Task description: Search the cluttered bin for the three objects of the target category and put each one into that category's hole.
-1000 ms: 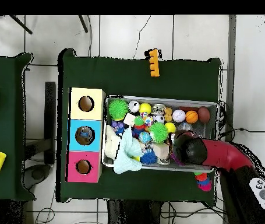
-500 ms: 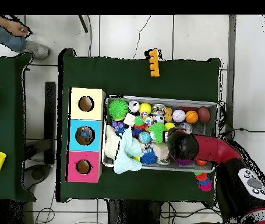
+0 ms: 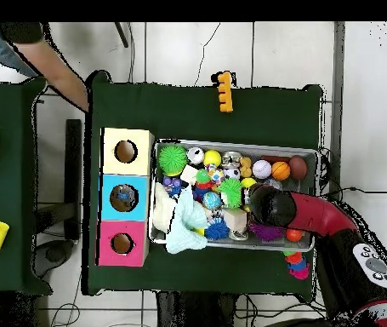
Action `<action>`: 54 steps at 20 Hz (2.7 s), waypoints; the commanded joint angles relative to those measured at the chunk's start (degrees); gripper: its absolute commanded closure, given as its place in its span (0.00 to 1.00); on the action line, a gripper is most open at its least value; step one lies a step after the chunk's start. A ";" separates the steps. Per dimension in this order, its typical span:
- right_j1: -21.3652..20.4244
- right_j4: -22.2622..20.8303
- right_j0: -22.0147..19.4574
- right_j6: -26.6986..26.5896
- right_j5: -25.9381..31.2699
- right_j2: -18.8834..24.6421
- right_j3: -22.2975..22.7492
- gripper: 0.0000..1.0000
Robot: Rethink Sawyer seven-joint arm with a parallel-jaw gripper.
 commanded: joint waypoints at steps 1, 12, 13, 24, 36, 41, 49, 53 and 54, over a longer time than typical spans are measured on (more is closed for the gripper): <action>5.66 0.04 -4.15 -1.54 7.83 0.31 -10.75 0.00; 5.54 -2.02 -7.33 -2.81 9.28 2.30 -10.87 0.00; 5.46 -2.10 -7.36 -2.61 9.31 2.27 -10.70 0.00; 3.69 -2.71 -6.37 0.41 7.86 1.88 -8.27 0.00; 9.04 -2.93 -4.16 3.64 3.33 0.52 -9.87 0.00; 11.96 -1.93 -3.28 4.07 3.68 0.23 -12.71 0.00; 13.33 -1.35 -2.13 5.53 3.94 -1.37 -14.53 0.00; 15.68 -2.90 -0.44 7.67 0.21 -3.53 -16.95 0.00; 15.97 -2.98 -0.16 8.09 -0.31 -3.94 -17.21 0.00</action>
